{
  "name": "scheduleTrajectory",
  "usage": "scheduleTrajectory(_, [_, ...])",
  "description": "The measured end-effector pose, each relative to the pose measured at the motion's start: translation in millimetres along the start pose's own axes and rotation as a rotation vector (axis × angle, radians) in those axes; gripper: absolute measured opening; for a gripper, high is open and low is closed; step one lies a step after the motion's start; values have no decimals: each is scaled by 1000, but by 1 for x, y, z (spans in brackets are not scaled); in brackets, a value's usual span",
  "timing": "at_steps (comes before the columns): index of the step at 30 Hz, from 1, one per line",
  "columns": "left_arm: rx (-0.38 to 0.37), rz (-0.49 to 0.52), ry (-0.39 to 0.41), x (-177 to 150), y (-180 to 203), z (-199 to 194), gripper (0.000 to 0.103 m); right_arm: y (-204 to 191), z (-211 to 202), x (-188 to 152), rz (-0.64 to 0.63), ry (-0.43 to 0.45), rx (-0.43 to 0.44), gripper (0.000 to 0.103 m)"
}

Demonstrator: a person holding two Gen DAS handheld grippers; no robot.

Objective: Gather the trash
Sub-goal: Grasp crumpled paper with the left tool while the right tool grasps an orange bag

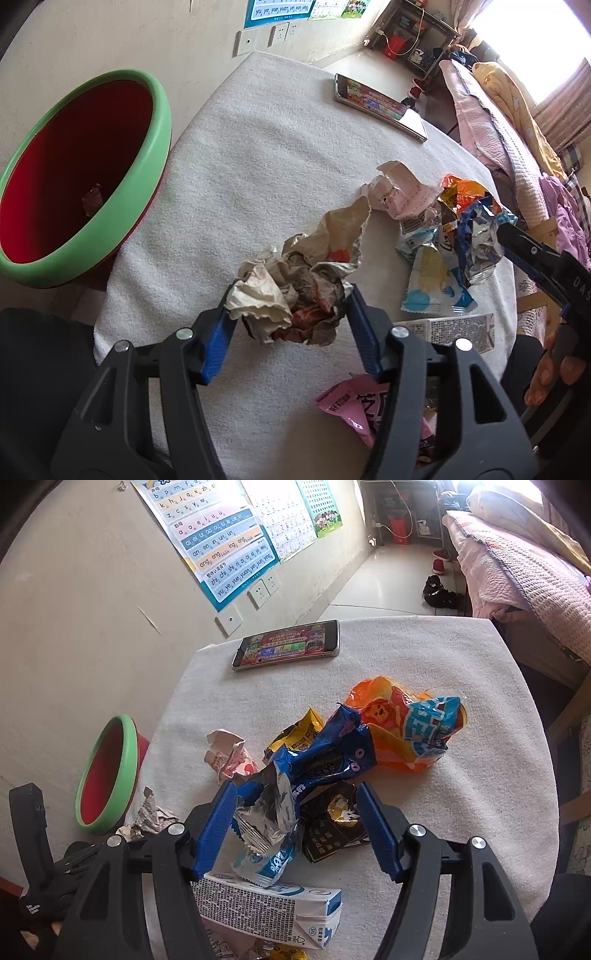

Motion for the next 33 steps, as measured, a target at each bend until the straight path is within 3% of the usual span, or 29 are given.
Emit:
scheduleTrajectory(6, [-19,-5,33,3,1,-7,68,22,-5,7,36,23,-39,65])
scheduleTrajectory(13, [-32,10,-5,-6,4,4,68,59,-12,26,58,75,-117,65])
scheduleTrajectory(17, [-34,7,5,-7,3,2,68,80,4,38,78,55,-152,65])
scheduleTrajectory(25, [-40,-9,26,-7,-3,-5,69,104,39,38,179,-18,-98,65])
scheduleTrajectory(33, [-53,15,30,-5,3,-5,69,97,35,31,183,-27,-32,45])
Point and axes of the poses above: each gripper's, at about its wrist camera, not at the fingertips, and z roughly the way its jaws point, y to its right, x to its top, the point moved 3 cm from there along z, roughly the way its jaws point, and after that the axes turned 9 degrees about y, right-handed, at the moved point
